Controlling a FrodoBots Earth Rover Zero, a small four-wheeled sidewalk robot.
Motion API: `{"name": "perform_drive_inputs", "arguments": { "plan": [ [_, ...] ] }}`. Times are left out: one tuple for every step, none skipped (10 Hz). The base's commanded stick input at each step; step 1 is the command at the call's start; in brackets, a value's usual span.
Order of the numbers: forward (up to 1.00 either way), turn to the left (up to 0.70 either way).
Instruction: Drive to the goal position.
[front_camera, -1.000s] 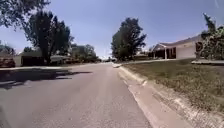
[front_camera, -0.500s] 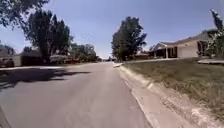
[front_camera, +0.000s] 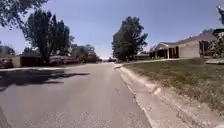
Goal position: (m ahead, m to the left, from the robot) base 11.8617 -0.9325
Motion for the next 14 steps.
{"name": "perform_drive_inputs", "arguments": {
  "plan": [
    [0.7,0.0],
    [0.7,0.0],
    [0.7,0.0],
    [0.7,0.0],
    [0.7,0.0],
    [0.7,0.0],
    [0.7,0.0],
    [0.7,0.0],
    [0.7,0.0],
    [0.7,0.0],
    [0.7,0.0],
    [0.7,0.0],
    [0.7,0.0],
    [0.7,0.0]
  ]
}}
